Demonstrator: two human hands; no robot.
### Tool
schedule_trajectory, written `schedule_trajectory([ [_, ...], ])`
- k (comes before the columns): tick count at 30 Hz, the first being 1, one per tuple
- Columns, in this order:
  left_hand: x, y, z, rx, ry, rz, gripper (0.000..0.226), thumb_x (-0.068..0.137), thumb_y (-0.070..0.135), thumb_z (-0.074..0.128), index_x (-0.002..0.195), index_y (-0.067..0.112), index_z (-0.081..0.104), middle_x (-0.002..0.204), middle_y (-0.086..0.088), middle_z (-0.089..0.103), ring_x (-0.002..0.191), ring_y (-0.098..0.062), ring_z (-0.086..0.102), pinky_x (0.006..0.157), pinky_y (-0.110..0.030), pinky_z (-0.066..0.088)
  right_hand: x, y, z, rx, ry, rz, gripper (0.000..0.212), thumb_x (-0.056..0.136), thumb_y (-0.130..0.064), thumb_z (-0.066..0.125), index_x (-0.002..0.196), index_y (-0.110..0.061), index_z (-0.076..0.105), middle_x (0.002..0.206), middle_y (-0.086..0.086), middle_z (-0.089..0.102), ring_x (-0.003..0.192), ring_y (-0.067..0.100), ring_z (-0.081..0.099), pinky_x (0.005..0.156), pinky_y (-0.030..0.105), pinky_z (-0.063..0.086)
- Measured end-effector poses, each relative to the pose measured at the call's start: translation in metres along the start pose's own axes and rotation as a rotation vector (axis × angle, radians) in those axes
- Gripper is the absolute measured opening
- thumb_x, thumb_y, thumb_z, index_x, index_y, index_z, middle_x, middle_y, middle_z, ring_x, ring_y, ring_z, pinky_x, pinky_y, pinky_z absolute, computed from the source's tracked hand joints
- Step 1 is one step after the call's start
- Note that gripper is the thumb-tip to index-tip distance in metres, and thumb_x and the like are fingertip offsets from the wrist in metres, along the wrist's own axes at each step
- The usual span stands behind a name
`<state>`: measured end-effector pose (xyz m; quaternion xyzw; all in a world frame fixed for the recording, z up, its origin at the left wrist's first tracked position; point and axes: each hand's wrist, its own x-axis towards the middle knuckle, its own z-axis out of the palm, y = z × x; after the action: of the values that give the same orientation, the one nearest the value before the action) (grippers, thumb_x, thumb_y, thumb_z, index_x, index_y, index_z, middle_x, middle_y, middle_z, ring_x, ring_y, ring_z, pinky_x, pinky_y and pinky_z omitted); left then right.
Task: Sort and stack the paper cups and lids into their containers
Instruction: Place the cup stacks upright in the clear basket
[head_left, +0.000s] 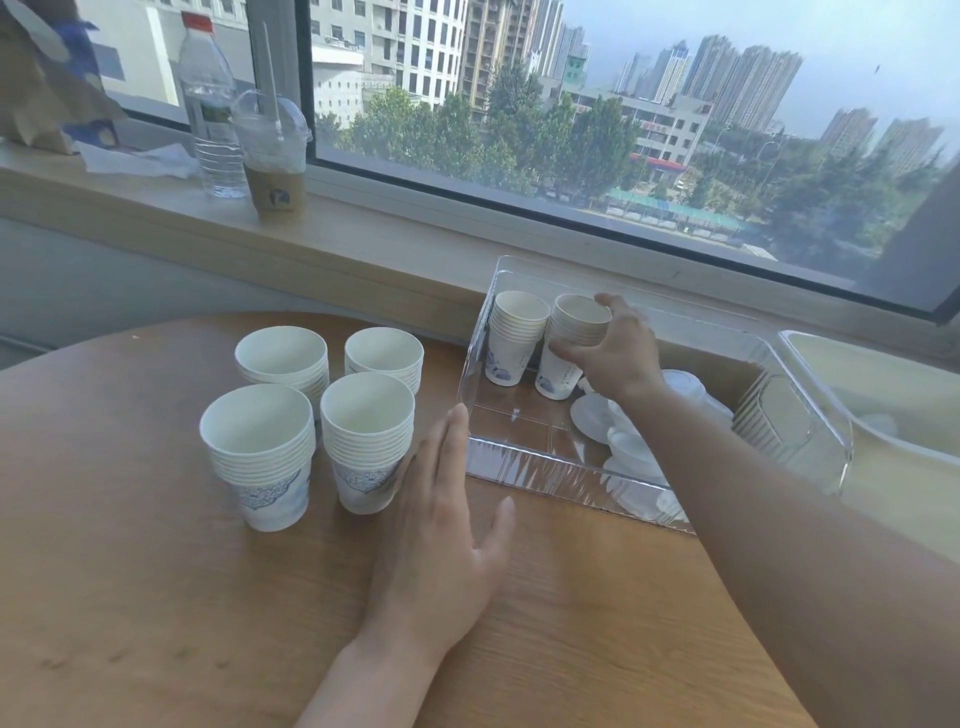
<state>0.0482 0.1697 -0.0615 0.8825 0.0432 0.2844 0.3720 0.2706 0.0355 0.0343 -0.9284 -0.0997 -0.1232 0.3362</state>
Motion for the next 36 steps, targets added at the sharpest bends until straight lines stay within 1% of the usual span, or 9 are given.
schedule_trajectory([
  [5, -0.001, -0.001, 0.0, 0.02, 0.001, 0.001, 0.091, 0.097, 0.038, 0.069, 0.169, 0.025, 0.015, 0.172, 0.009, 0.023, 0.153, 0.01, 0.009, 0.12, -0.008, 0.007, 0.001, 0.002, 0.003, 0.01, -0.005, 0.003, 0.088, 0.081, -0.039, 0.09, 0.154, -0.019, 0.045, 0.154, 0.011, 0.046, 0.141, 0.029, 0.046, 0.117, 0.041, 0.036],
  [11, -0.001, -0.002, 0.0, 0.02, 0.034, 0.035, 0.09, 0.096, 0.037, 0.069, 0.169, 0.024, 0.017, 0.17, 0.01, 0.025, 0.147, 0.021, 0.0, 0.119, -0.004, 0.007, -0.002, -0.001, 0.0, 0.084, -0.022, 0.034, 0.094, 0.081, -0.039, 0.09, 0.157, -0.023, 0.038, 0.155, 0.012, 0.042, 0.139, 0.032, 0.048, 0.112, 0.052, 0.048],
  [14, -0.002, 0.0, -0.001, 0.038, 0.079, 0.047, 0.083, 0.096, 0.036, 0.069, 0.165, 0.025, 0.026, 0.164, 0.01, 0.033, 0.151, 0.005, 0.023, 0.118, -0.013, 0.022, -0.017, -0.008, -0.007, 0.306, 0.079, 0.071, 0.091, 0.082, -0.044, 0.088, 0.156, -0.026, 0.038, 0.146, 0.007, 0.047, 0.134, 0.024, 0.052, 0.111, 0.048, 0.049],
  [18, 0.0, 0.004, -0.009, 0.029, 0.18, 0.087, 0.059, 0.094, 0.026, 0.071, 0.149, 0.02, 0.049, 0.134, 0.008, 0.055, 0.119, -0.011, 0.059, 0.093, -0.026, 0.053, -0.066, -0.032, -0.008, 0.583, 0.183, -0.05, 0.063, 0.088, -0.045, 0.082, 0.142, -0.033, 0.052, 0.13, -0.011, 0.059, 0.12, 0.002, 0.059, 0.104, 0.03, 0.051],
  [20, -0.001, 0.008, -0.016, 0.031, 0.278, 0.134, 0.043, 0.094, 0.022, 0.069, 0.136, 0.019, 0.057, 0.114, 0.01, 0.056, 0.094, -0.008, 0.061, 0.075, -0.031, 0.057, -0.098, -0.044, -0.002, 0.69, 0.184, -0.117, 0.05, 0.091, -0.042, 0.079, 0.136, -0.035, 0.058, 0.126, -0.015, 0.064, 0.117, 0.001, 0.063, 0.1, 0.026, 0.055],
  [22, -0.003, 0.012, -0.025, 0.033, 0.374, 0.193, 0.031, 0.095, 0.02, 0.065, 0.126, 0.021, 0.059, 0.102, 0.01, 0.056, 0.081, -0.007, 0.058, 0.067, -0.03, 0.053, -0.128, -0.052, 0.007, 0.767, 0.174, -0.178, 0.041, 0.093, -0.035, 0.077, 0.131, -0.032, 0.061, 0.125, -0.014, 0.066, 0.117, 0.009, 0.066, 0.097, 0.031, 0.057],
  [26, -0.005, 0.004, -0.053, 0.16, 0.569, 0.258, 0.02, 0.097, 0.017, 0.063, 0.116, 0.013, 0.064, 0.1, 0.003, 0.063, 0.089, -0.02, 0.06, 0.084, -0.031, 0.047, -0.171, -0.055, 0.032, 0.822, 0.142, -0.259, 0.034, 0.097, -0.024, 0.075, 0.128, -0.028, 0.061, 0.124, -0.008, 0.067, 0.112, 0.023, 0.068, 0.093, 0.039, 0.058],
  [30, -0.003, -0.013, -0.075, 0.279, 0.743, 0.051, 0.034, 0.088, 0.016, 0.071, 0.121, 0.007, 0.068, 0.122, -0.011, 0.064, 0.109, -0.037, 0.058, 0.096, -0.04, 0.036, -0.196, -0.057, 0.056, 0.86, 0.073, -0.242, 0.041, 0.096, -0.024, 0.077, 0.132, -0.032, 0.058, 0.125, -0.011, 0.065, 0.113, 0.022, 0.067, 0.089, 0.037, 0.058],
  [36, -0.001, -0.03, -0.083, 0.109, 0.824, -0.124, 0.055, 0.078, 0.014, 0.072, 0.13, 0.004, 0.059, 0.132, -0.013, 0.059, 0.123, -0.035, 0.051, 0.108, -0.035, 0.032, -0.206, -0.06, 0.075, 0.774, -0.171, -0.305, 0.062, 0.096, -0.026, 0.077, 0.15, -0.031, 0.047, 0.144, -0.021, 0.056, 0.132, 0.01, 0.057, 0.105, 0.03, 0.05],
])
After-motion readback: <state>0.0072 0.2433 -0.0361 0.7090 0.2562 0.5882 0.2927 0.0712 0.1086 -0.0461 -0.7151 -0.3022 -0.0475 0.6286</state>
